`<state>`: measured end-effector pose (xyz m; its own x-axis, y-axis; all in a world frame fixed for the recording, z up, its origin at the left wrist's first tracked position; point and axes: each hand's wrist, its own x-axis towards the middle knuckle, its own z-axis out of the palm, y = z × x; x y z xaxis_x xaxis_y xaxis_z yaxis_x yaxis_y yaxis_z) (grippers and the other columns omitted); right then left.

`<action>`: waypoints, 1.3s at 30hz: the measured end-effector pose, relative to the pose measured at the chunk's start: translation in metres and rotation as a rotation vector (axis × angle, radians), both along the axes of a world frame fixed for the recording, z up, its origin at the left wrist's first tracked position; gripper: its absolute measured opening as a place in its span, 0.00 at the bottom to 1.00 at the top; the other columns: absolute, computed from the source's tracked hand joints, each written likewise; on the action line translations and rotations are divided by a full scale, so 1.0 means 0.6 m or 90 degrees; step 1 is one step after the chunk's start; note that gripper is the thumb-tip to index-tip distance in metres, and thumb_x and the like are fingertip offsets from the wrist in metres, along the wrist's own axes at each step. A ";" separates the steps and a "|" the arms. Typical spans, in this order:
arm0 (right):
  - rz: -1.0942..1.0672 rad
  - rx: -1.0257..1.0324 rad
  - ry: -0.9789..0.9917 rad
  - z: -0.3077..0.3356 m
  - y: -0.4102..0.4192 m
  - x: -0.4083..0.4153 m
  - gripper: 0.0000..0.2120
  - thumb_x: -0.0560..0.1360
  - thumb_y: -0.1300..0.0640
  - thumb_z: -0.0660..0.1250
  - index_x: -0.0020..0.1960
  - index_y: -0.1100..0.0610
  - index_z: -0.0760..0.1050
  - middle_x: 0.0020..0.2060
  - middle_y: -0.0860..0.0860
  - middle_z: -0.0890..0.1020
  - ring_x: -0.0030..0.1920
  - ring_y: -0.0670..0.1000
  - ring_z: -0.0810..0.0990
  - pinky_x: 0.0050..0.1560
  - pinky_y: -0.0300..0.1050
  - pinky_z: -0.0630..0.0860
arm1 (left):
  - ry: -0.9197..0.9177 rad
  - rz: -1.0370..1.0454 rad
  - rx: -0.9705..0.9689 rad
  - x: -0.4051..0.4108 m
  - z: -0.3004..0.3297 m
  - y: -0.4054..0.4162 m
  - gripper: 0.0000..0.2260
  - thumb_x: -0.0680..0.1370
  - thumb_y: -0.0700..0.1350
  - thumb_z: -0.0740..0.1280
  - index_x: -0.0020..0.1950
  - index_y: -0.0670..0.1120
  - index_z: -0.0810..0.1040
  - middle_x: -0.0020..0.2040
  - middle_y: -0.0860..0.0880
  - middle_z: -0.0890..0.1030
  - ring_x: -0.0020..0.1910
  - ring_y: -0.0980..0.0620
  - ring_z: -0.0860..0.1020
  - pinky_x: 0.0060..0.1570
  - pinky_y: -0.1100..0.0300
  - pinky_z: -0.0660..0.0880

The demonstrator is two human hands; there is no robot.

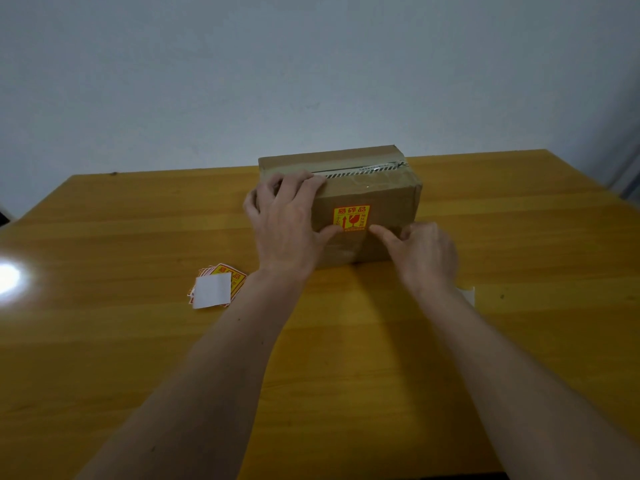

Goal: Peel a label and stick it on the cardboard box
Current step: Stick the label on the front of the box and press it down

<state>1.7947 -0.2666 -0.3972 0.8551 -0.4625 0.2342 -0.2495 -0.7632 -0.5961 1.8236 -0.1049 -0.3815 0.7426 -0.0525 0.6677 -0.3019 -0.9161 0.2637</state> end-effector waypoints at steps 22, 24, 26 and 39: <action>0.239 0.049 -0.277 0.025 -0.012 0.052 0.31 0.63 0.51 0.78 0.63 0.56 0.75 0.63 0.53 0.70 0.66 0.52 0.69 0.64 0.43 0.69 | -0.006 0.000 -0.011 0.014 0.004 0.001 0.22 0.68 0.62 0.69 0.58 0.54 0.77 0.58 0.52 0.78 0.62 0.44 0.70 0.55 0.46 0.66; 0.245 0.075 -0.276 0.030 -0.014 0.052 0.28 0.64 0.52 0.77 0.62 0.55 0.76 0.62 0.52 0.71 0.64 0.52 0.69 0.63 0.40 0.67 | -0.009 -0.004 -0.020 0.015 0.004 0.002 0.21 0.69 0.63 0.67 0.58 0.54 0.78 0.57 0.52 0.79 0.61 0.44 0.70 0.55 0.46 0.66; 0.254 0.096 -0.267 0.035 -0.018 0.051 0.26 0.66 0.52 0.75 0.62 0.55 0.76 0.61 0.51 0.72 0.64 0.51 0.69 0.63 0.40 0.67 | -0.010 -0.007 -0.032 0.016 0.005 0.002 0.20 0.71 0.63 0.64 0.57 0.54 0.78 0.57 0.53 0.79 0.61 0.44 0.70 0.55 0.47 0.66; 0.216 -0.107 -0.228 0.015 -0.003 0.052 0.43 0.58 0.45 0.79 0.67 0.53 0.66 0.67 0.53 0.65 0.67 0.55 0.63 0.64 0.45 0.66 | -0.024 0.036 0.057 0.008 -0.003 -0.003 0.34 0.57 0.64 0.76 0.59 0.53 0.74 0.59 0.51 0.77 0.61 0.43 0.71 0.55 0.44 0.68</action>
